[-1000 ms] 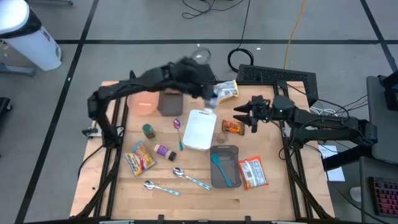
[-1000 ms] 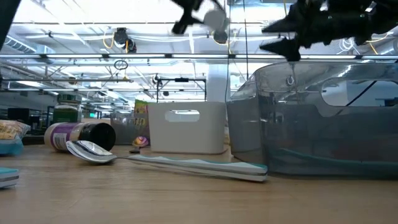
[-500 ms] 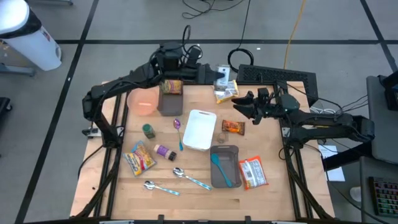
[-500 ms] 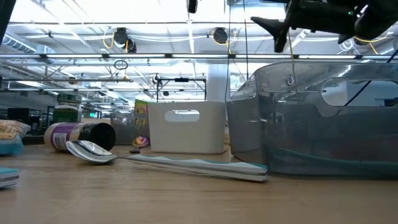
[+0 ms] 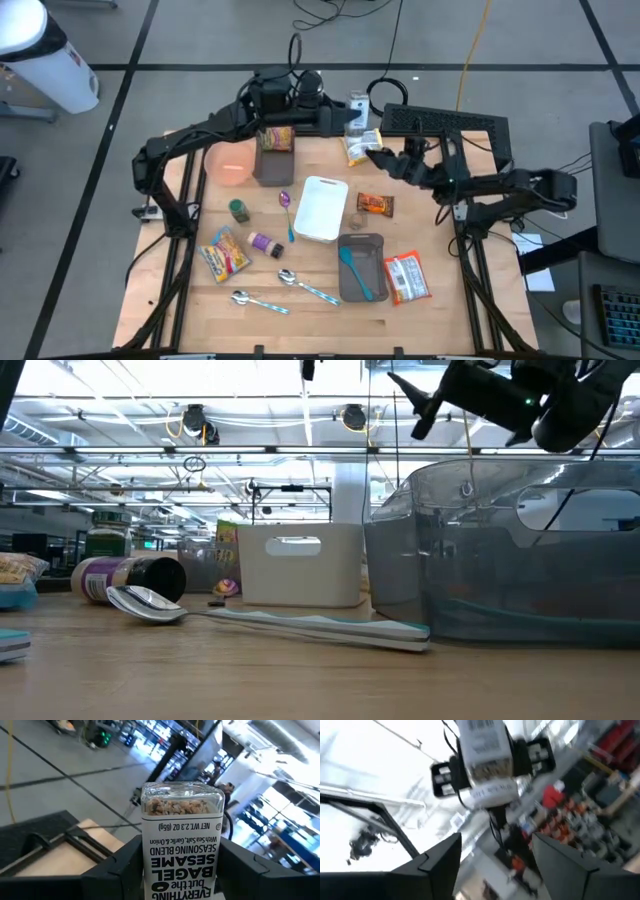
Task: Pick & Place Food Item
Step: Put the white seasoning bottle into the white bin
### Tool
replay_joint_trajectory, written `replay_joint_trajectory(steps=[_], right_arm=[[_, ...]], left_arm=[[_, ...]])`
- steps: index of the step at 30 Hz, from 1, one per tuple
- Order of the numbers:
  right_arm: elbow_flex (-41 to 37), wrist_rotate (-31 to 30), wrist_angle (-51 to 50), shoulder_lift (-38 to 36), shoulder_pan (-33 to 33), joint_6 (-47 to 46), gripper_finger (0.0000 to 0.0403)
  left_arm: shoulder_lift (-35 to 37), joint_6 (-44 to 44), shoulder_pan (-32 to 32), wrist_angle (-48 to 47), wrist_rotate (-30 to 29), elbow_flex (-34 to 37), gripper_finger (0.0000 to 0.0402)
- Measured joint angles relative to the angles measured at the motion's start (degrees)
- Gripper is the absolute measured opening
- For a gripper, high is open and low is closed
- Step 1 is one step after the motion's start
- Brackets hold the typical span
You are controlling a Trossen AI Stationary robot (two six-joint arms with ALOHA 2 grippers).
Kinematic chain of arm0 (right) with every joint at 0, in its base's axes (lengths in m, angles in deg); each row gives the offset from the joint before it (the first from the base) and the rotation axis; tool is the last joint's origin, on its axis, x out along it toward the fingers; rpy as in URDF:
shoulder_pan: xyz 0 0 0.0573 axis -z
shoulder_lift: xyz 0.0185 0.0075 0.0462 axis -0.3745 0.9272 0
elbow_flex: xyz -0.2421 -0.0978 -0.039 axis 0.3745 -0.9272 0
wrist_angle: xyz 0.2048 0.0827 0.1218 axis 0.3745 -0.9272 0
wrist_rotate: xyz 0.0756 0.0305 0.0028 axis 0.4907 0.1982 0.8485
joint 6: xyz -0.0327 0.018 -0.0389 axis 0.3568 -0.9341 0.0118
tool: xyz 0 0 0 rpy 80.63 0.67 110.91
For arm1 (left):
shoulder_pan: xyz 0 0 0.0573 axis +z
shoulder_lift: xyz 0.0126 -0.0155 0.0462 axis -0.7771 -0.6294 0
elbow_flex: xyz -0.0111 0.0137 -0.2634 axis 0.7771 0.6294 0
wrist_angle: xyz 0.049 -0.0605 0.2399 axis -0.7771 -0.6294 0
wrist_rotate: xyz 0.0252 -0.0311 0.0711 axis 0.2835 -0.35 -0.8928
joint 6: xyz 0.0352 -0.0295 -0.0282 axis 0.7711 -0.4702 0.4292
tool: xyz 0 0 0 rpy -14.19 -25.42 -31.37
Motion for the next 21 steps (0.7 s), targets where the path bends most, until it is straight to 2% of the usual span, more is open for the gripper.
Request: replay_joint_trajectory(steps=[5,9,16,21], right_arm=[[0.0,-6.01,2.66,1.01,-0.43,7.52,0.0264],[0.41,-10.09,3.55,1.01,-1.2,12.93,0.0276],[5.05,-10.11,3.3,1.0,-1.17,18.17,0.0272],[7.33,-9.89,0.2,1.01,-0.73,18.86,0.0268]], left_arm=[[0.04,-0.07,-0.47,2.36,-6.96,0.46,0.0205],[0.01,-0.08,-0.57,8.29,-11.03,1.63,0.0205],[0.0,-3.47,-0.55,24.98,-11.93,9.05,0.0205],[0.02,-6.86,-0.57,32.4,-11.98,13.88,0.0205]])
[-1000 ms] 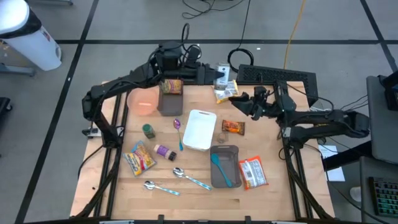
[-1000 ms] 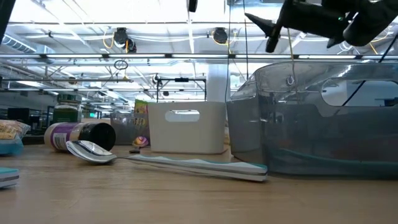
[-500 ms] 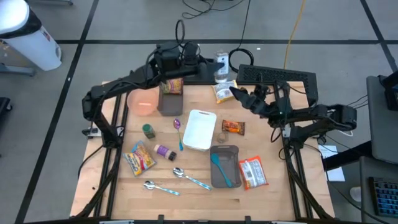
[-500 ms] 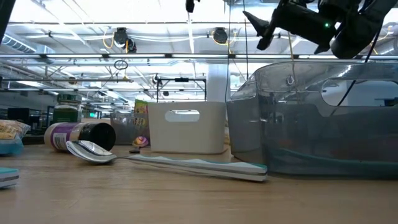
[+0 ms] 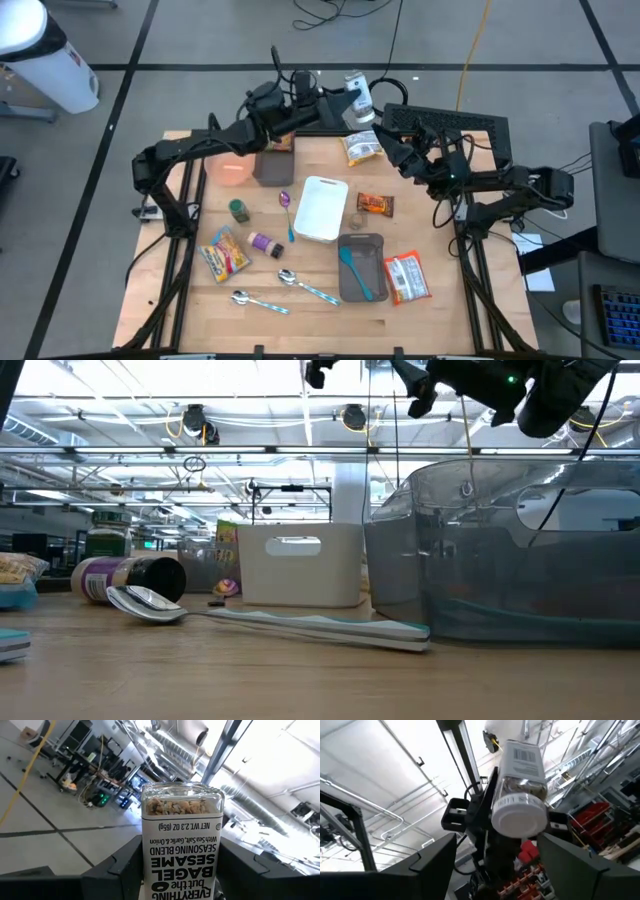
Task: Pick & Place Food Item
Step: Put the white seasoning bottle into the white bin
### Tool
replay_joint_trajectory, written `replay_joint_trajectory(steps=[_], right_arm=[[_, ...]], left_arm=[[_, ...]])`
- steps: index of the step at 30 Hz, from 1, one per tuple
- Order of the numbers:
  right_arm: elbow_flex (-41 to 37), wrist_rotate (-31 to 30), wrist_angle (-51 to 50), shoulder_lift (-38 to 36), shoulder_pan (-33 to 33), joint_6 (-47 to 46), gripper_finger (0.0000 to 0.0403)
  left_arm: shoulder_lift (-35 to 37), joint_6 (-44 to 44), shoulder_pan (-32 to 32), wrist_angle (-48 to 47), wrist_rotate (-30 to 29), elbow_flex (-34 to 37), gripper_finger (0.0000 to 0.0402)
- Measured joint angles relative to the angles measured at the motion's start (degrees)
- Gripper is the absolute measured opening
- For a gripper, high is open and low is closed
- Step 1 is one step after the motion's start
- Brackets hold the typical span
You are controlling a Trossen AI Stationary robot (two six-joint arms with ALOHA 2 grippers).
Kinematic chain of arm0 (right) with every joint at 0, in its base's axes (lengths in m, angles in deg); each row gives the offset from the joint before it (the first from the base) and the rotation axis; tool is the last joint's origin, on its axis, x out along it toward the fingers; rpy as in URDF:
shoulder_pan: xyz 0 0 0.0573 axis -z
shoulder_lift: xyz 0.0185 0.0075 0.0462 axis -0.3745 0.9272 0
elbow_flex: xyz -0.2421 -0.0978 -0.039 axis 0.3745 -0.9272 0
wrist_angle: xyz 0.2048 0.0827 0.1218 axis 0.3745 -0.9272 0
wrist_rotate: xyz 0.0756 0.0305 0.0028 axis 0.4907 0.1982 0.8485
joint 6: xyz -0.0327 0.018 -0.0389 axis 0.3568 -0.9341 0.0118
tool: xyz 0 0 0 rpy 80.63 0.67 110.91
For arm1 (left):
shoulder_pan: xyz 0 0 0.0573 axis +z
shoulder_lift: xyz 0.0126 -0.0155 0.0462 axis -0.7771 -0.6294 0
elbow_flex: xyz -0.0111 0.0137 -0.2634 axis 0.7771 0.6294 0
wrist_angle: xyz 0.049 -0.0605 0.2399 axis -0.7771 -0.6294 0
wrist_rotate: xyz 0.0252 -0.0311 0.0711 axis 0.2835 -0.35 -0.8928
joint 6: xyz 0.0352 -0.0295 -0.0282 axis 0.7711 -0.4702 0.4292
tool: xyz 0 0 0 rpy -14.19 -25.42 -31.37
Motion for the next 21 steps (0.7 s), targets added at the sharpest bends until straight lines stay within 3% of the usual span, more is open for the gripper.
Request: replay_joint_trajectory(steps=[21], right_arm=[[4.27,-1.65,-3.26,3.91,-0.06,-1.53,0.0274]], left_arm=[[-0.87,6.84,-3.89,-0.74,-5.29,0.83,0.0205]])
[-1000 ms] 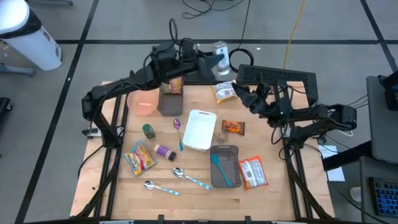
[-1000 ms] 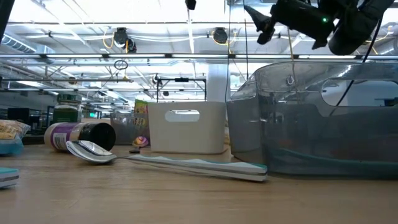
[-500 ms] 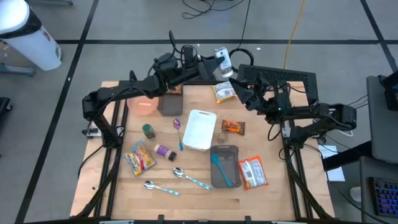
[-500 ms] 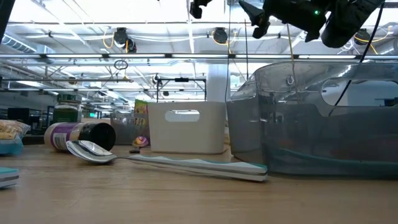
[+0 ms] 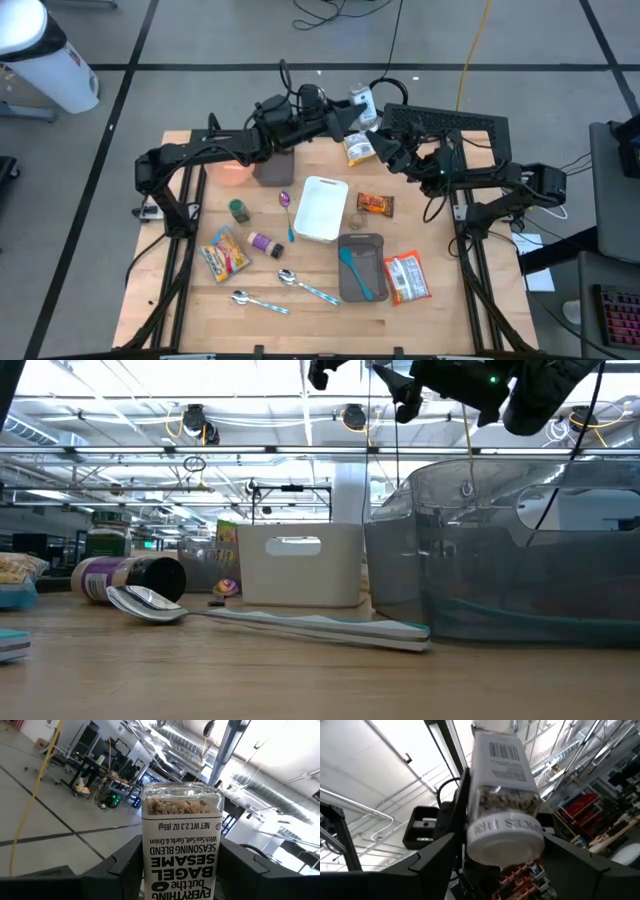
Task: Pick & Place Food Item
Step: Put the white seasoning bottle into the white bin
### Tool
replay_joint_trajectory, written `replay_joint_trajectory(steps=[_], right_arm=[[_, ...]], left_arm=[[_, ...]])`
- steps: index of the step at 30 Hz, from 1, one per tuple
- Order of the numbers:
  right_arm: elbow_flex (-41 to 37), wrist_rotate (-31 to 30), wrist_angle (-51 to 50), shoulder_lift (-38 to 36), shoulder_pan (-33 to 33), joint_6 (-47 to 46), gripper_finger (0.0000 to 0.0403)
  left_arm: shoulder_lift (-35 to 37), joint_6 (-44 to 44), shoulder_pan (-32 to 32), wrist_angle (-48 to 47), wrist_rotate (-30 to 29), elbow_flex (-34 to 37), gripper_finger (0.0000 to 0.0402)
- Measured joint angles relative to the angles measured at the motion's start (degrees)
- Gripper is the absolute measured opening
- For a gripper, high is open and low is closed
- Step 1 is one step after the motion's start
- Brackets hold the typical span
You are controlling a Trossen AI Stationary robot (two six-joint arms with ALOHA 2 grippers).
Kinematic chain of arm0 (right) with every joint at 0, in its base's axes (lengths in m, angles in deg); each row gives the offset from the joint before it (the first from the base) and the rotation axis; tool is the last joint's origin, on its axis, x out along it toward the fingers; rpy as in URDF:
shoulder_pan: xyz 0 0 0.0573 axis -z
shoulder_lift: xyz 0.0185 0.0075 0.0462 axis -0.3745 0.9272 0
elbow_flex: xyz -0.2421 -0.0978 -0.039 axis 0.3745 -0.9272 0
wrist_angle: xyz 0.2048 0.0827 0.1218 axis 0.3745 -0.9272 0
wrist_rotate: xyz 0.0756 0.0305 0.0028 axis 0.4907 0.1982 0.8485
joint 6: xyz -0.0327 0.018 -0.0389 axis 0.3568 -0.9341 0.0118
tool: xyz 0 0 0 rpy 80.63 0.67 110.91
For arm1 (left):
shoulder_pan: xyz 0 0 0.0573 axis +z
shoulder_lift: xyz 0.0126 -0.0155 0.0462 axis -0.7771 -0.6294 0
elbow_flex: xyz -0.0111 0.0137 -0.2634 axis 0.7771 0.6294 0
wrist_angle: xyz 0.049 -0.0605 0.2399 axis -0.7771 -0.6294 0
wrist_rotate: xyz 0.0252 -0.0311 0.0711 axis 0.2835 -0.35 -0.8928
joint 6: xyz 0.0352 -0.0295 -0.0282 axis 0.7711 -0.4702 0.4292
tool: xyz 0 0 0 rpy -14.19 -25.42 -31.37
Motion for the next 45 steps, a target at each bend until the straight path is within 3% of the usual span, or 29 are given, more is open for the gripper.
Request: replay_joint_trajectory(steps=[17,33,45], right_arm=[[0.02,-0.21,0.32,-0.04,-0.02,2.0,0.0272],[0.02,-1.14,-0.41,-0.08,-0.04,4.1,0.021],[0.0,-1.14,-0.58,-0.08,-0.04,4.81,0.0204]], left_arm=[[0.0,2.71,-0.11,-0.45,3.17,0.0,0.0205],[0.0,3.18,-0.11,-0.63,3.55,0.0,0.0205],[0.06,3.65,-0.11,-1.47,3.4,0.0,0.0205]])
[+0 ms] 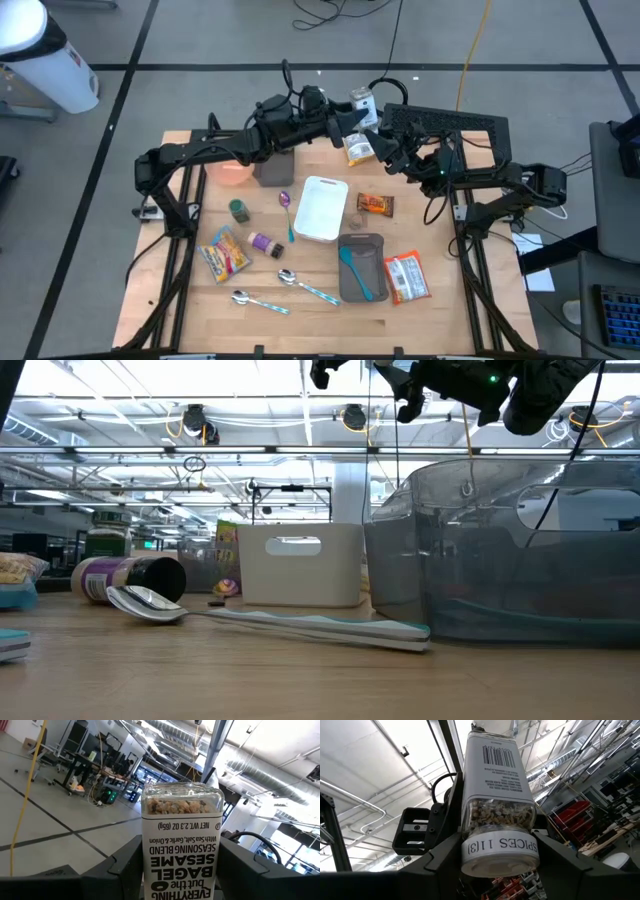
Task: Pick & Place Food Item
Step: Put the white seasoning bottle into the white bin
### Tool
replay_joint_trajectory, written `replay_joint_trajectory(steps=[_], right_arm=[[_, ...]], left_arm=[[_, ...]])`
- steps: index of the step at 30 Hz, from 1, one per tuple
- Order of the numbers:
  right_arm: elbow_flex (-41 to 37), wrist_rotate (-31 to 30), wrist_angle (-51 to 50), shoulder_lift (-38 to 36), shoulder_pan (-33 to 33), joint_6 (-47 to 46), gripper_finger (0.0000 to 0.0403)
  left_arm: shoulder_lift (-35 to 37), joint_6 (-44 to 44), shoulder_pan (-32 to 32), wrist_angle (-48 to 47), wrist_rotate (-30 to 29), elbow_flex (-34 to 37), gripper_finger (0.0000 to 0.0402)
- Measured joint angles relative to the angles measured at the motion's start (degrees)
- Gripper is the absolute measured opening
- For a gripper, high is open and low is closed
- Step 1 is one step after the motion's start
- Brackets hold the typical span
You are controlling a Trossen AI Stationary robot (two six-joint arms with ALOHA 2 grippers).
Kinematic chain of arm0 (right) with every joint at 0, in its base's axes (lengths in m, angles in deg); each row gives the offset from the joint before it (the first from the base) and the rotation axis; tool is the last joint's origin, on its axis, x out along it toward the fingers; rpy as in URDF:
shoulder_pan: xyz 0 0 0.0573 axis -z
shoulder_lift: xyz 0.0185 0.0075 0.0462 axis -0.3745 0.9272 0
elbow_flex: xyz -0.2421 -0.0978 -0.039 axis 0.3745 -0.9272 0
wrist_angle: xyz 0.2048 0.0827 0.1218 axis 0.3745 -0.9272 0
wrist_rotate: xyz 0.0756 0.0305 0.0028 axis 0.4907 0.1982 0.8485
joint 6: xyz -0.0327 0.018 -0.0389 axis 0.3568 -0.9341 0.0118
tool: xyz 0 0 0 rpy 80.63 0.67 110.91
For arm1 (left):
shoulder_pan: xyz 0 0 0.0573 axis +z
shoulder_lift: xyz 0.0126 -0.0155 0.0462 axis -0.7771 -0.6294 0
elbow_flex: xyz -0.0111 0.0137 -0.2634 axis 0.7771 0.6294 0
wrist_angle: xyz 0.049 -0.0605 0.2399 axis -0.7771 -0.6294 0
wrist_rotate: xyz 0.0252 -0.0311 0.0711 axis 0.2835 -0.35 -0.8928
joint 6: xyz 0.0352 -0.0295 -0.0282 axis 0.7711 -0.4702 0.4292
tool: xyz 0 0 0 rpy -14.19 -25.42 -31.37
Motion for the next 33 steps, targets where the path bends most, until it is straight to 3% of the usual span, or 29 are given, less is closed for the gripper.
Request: replay_joint_trajectory(steps=[9,16,27,33], right_arm=[[0.0,0.03,-0.03,0.0,0.02,0.38,0.0202],[-0.04,-0.34,-0.36,0.01,0.07,0.4,0.0202],[-0.04,1.09,0.02,-0.02,0.07,0.42,0.0202],[-0.04,1.31,-0.04,-0.02,0.07,0.12,0.0202]], left_arm=[[0.02,0.66,0.0,-0.24,0.59,-0.02,0.0205],[0.05,0.7,-0.25,-4.29,1.11,-0.05,0.0258],[0.05,2.74,-0.81,-4.59,1.03,-0.04,0.0219],[0.05,2.95,-0.81,-4.53,1.24,-0.04,0.0238]])
